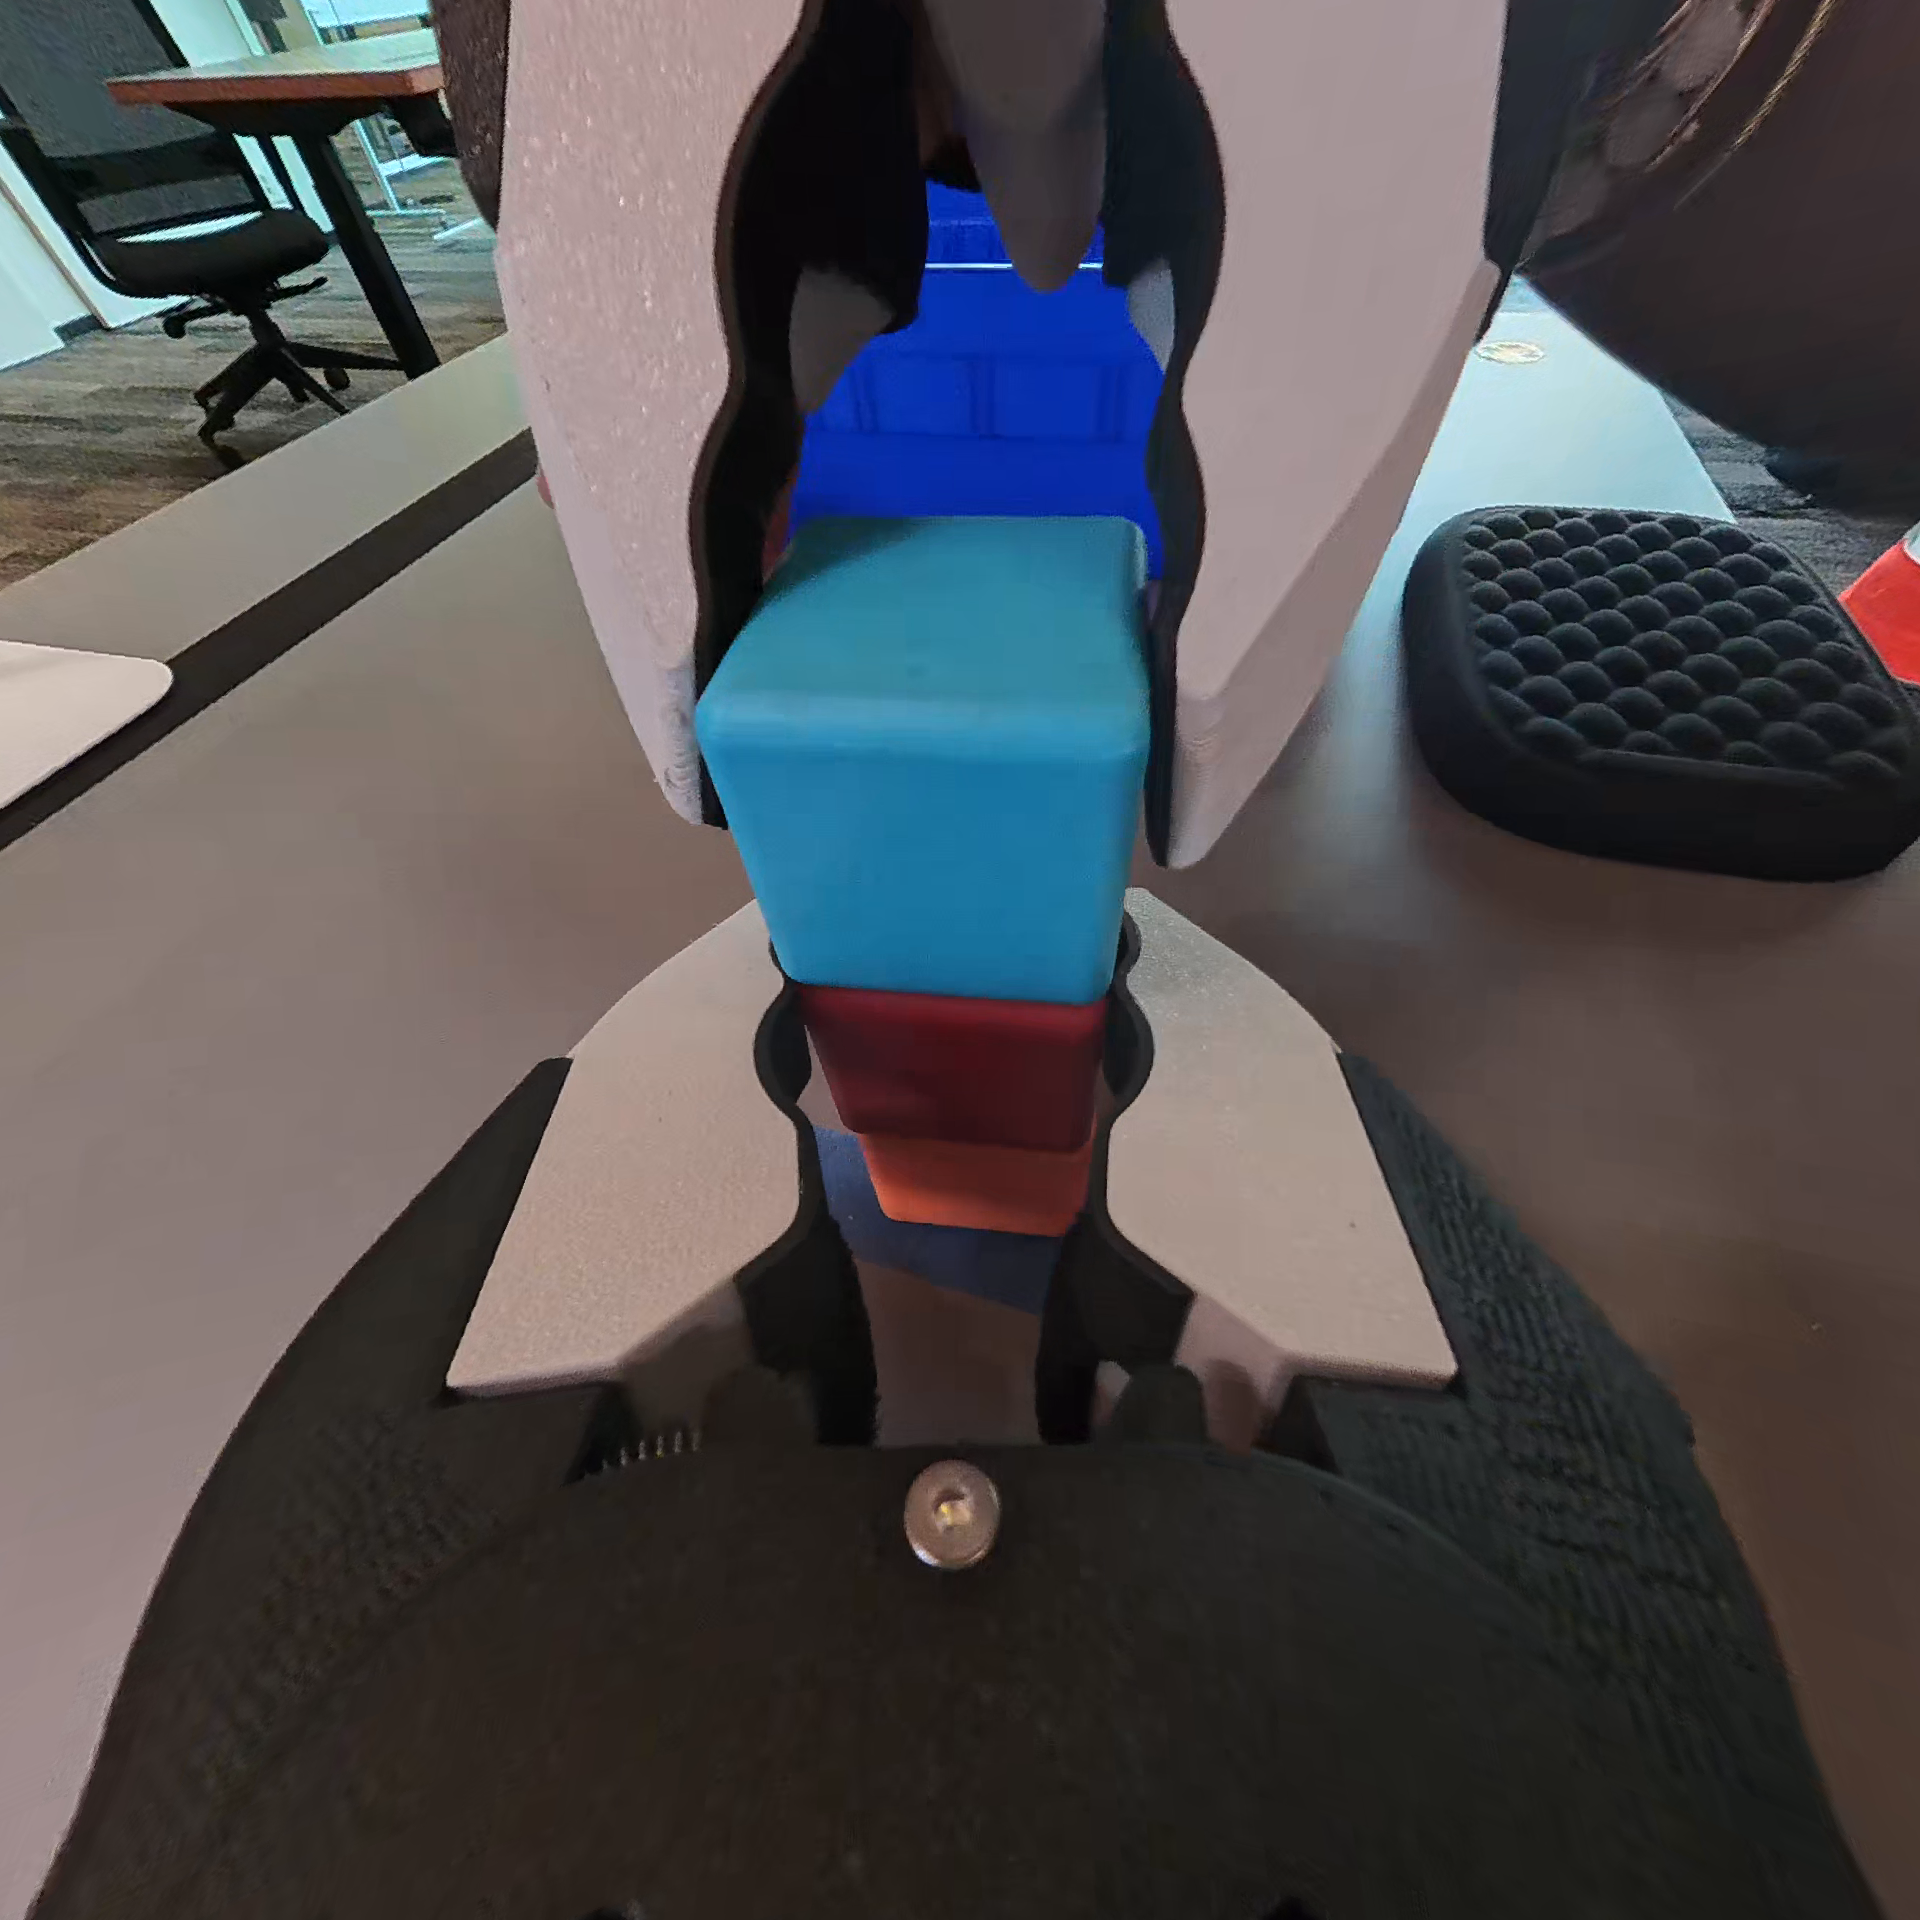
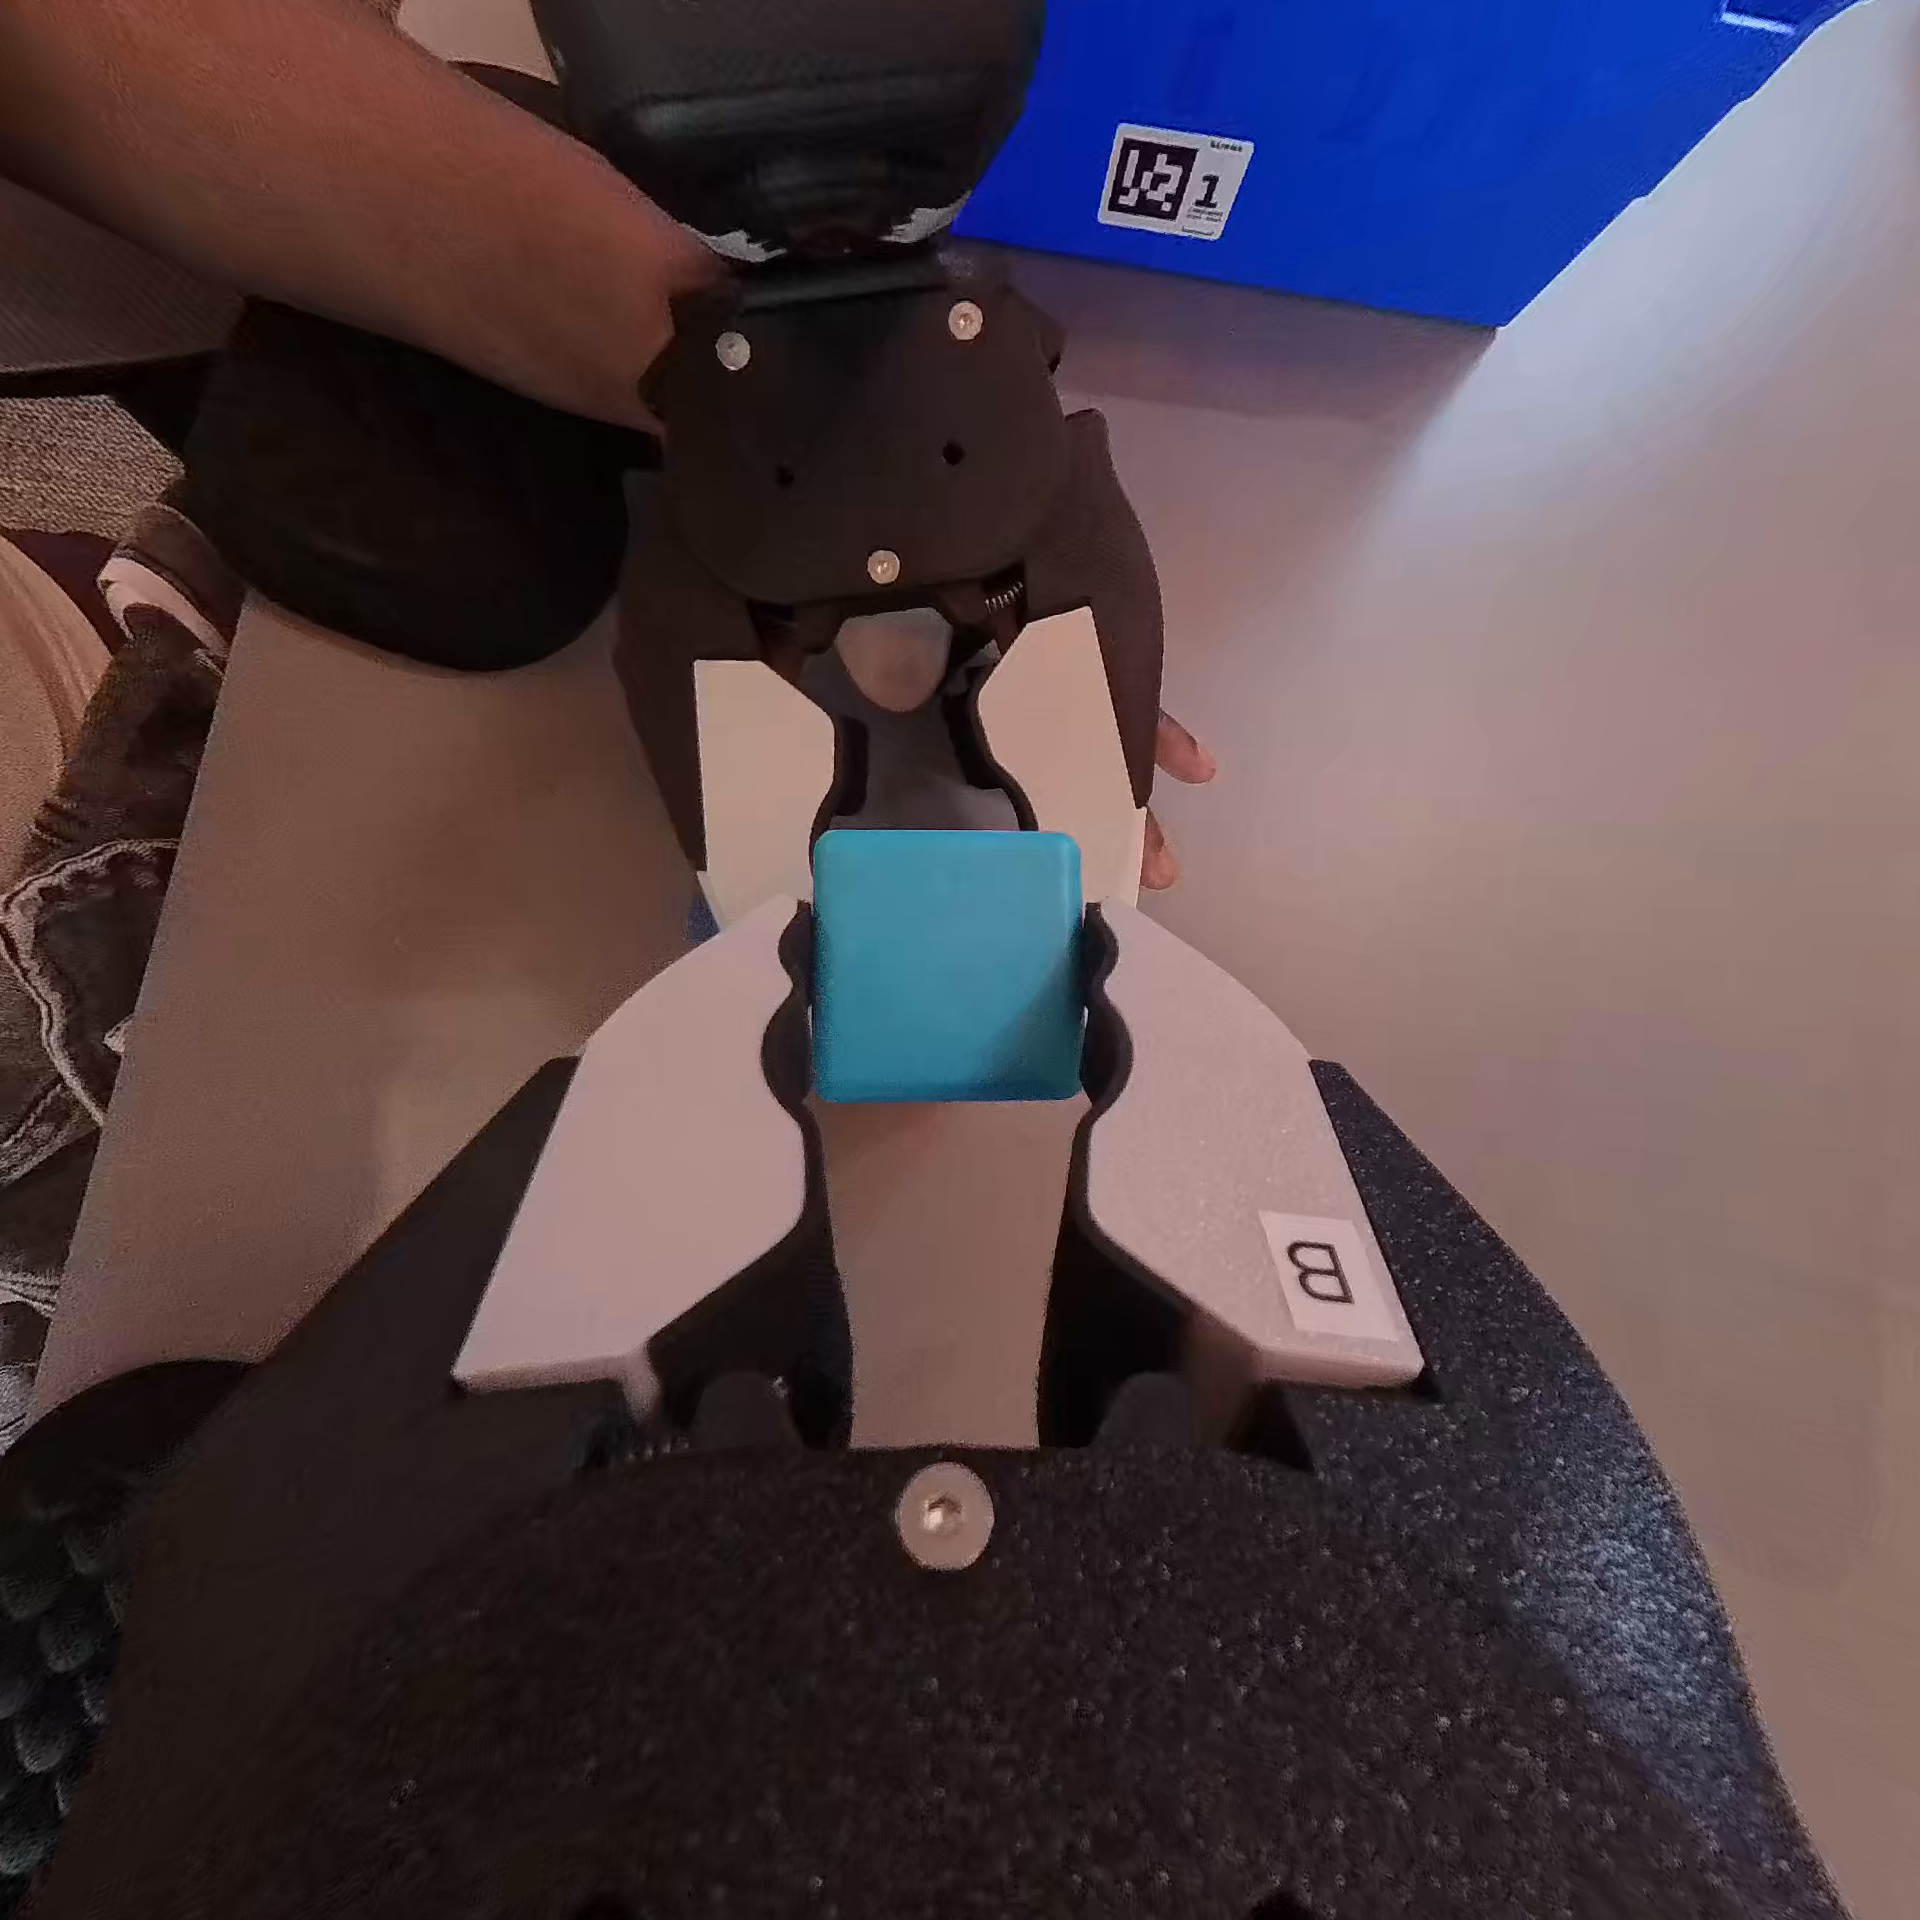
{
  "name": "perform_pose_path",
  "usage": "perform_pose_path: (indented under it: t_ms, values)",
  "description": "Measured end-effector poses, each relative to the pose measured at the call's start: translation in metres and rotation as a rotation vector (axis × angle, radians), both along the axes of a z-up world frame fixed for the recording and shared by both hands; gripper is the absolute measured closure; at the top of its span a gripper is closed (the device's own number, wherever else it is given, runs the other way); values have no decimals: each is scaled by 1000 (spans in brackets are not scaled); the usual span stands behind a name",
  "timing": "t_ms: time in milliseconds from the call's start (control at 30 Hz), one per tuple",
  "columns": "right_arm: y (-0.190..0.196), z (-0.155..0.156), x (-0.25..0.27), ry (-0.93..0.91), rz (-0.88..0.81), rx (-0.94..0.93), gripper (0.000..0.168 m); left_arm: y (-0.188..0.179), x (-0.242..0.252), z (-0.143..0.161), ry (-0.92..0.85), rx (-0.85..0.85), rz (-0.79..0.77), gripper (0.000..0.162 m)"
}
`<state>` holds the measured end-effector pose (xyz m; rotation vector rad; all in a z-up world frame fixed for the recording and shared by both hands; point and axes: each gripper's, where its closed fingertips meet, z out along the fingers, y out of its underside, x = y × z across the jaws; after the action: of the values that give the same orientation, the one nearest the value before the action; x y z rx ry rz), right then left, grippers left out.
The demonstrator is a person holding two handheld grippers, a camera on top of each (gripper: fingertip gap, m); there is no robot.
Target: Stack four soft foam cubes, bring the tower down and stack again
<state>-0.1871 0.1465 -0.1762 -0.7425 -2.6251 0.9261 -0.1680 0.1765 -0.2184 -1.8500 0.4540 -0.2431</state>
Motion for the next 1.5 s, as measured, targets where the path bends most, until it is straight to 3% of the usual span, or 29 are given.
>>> perform_pose_path:
  t_ms: [367,633,800,1000,1100,1200,1367,1500]
  values:
    - [5,5,4,54,-11,-2,120,-3,-2,0,9,1,0,108]
    - [26,48,4,174,-101,-99,120,-2,-1,0,28,-1,-3,108]
    - [72,78,11,278,-351,-108,120,-1,-1,0,24,2,3,108]
    - [196,100,58,356,-894,-81,119,0,0,0,38,6,9,108]
    - [266,81,104,299,-1199,-24,119,1,0,0,41,9,8,108]
    - [316,39,144,178,-1420,22,119,1,0,0,38,8,8,108]
    - [358,-30,183,-8,-1638,118,119,0,0,0,38,8,12,108]
    - [370,-62,194,-88,-1710,105,119,0,-1,0,36,7,16,108]
